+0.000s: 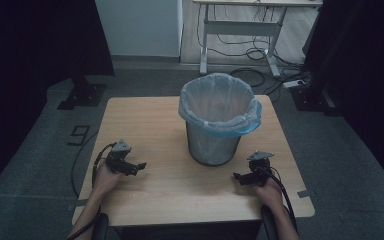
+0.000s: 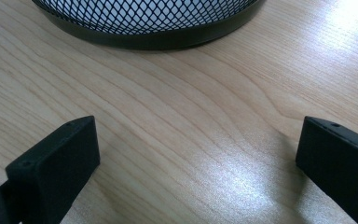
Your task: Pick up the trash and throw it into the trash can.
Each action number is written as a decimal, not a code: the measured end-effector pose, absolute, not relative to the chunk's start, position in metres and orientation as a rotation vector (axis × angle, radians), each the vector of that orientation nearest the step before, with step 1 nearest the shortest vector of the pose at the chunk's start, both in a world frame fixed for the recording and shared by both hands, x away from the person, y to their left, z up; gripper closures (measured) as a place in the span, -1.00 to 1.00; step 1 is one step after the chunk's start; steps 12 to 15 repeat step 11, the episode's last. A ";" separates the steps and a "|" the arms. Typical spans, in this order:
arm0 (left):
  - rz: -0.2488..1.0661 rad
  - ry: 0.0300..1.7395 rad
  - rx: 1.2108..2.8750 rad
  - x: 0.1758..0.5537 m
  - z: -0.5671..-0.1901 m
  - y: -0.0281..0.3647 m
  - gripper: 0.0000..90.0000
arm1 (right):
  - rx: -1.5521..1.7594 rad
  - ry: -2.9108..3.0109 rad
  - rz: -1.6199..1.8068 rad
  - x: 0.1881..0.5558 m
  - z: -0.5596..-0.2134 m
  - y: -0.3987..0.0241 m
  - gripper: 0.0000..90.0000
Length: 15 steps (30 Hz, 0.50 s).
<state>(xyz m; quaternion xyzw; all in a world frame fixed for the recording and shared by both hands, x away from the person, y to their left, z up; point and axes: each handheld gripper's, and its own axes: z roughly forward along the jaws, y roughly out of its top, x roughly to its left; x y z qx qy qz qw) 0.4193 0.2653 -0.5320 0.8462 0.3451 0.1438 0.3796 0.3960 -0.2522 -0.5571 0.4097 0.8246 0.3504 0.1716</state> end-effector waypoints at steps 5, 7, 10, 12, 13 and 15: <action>0.349 0.883 2.234 0.418 -0.542 0.257 -1.00 | 1.163 2.340 0.995 0.396 -0.557 -0.252 -1.00; 0.359 0.870 2.297 0.418 -0.547 0.251 -1.00 | 1.165 2.340 0.996 0.396 -0.557 -0.252 -1.00; 0.327 0.879 2.288 0.419 -0.548 0.249 -1.00 | 1.165 2.340 0.997 0.396 -0.557 -0.252 -1.00; 0.327 0.879 2.288 0.419 -0.548 0.249 -1.00 | 1.164 2.340 0.997 0.396 -0.557 -0.252 -1.00; 0.327 0.879 2.288 0.419 -0.548 0.249 -1.00 | 1.164 2.340 0.997 0.396 -0.557 -0.252 -1.00; 0.327 0.879 2.288 0.419 -0.548 0.249 -1.00 | 1.164 2.340 0.997 0.396 -0.557 -0.252 -1.00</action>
